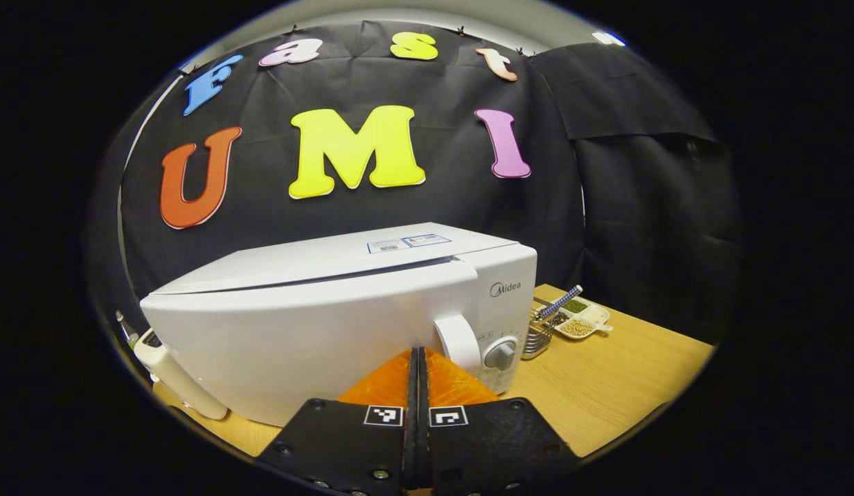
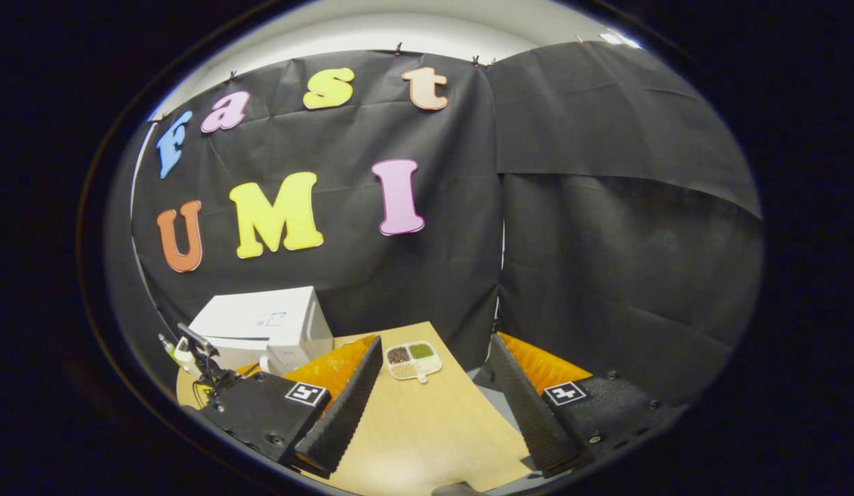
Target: Open the microwave oven with the left hand, put the food in, and close the microwave oven.
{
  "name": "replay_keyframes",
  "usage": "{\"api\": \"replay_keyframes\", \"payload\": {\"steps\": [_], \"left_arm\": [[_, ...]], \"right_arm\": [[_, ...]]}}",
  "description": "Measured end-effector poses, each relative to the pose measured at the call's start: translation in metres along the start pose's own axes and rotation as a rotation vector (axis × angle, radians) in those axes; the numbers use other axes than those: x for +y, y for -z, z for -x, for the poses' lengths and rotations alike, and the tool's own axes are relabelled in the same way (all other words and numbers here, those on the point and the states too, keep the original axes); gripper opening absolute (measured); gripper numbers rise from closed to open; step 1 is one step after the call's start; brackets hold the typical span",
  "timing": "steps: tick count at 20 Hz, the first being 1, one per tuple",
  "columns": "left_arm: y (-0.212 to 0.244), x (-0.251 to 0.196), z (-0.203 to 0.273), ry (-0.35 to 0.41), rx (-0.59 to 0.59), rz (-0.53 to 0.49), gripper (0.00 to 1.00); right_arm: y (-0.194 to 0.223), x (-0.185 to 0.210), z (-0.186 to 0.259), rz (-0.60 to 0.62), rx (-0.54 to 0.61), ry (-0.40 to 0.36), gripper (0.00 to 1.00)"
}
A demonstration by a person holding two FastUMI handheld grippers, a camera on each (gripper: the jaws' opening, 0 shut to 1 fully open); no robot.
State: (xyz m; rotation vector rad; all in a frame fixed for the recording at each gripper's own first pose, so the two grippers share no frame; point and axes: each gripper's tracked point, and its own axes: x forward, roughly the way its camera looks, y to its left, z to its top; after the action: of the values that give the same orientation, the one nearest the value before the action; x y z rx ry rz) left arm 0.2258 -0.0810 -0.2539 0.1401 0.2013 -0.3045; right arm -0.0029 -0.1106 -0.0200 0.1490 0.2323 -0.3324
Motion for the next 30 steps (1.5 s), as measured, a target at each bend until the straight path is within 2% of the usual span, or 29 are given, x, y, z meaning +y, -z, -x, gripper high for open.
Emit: {"api": "replay_keyframes", "payload": {"steps": [4, 5, 7, 11, 14, 16, 17, 20, 25, 30], "left_arm": [[-0.005, 0.0, -0.008, 0.002, -0.019, 0.016, 0.0], [0.005, 0.002, -0.013, -0.008, 0.041, 0.013, 0.0], [0.003, 0.002, -0.011, -0.009, 0.031, 0.022, 0.01], [0.021, -0.012, 0.029, 0.006, 0.088, 0.064, 0.0], [0.039, -0.014, 0.074, -0.007, 0.127, 0.037, 0.0], [0.038, -0.014, 0.1, -0.017, 0.105, 0.038, 0.93], [0.032, -0.015, 0.113, -0.002, 0.099, 0.039, 0.97], [-0.001, 0.0, 0.157, -0.021, 0.069, 0.07, 0.97], [-0.076, 0.041, 0.228, -0.107, -0.006, 0.146, 0.97], [-0.137, 0.076, 0.291, -0.218, -0.063, 0.108, 0.95]], "right_arm": [[-0.003, 0.005, 0.003, 0.003, -0.002, -0.001, 1.0], [-0.003, 0.008, 0.003, 0.002, -0.002, -0.006, 1.0], [-0.004, 0.016, 0.005, 0.004, -0.003, -0.023, 1.0], [-0.007, 0.035, 0.01, 0.021, -0.02, -0.055, 1.0], [-0.002, 0.048, 0.013, 0.05, -0.024, -0.076, 1.0], [0.003, 0.061, 0.014, 0.059, -0.021, -0.098, 1.0], [0.006, 0.068, 0.015, 0.067, -0.02, -0.109, 1.0], [0.018, 0.086, 0.019, 0.089, -0.01, -0.138, 1.0], [0.035, 0.125, 0.035, 0.099, -0.02, -0.208, 1.0], [0.038, 0.16, 0.049, 0.103, -0.062, -0.272, 1.0]]}}
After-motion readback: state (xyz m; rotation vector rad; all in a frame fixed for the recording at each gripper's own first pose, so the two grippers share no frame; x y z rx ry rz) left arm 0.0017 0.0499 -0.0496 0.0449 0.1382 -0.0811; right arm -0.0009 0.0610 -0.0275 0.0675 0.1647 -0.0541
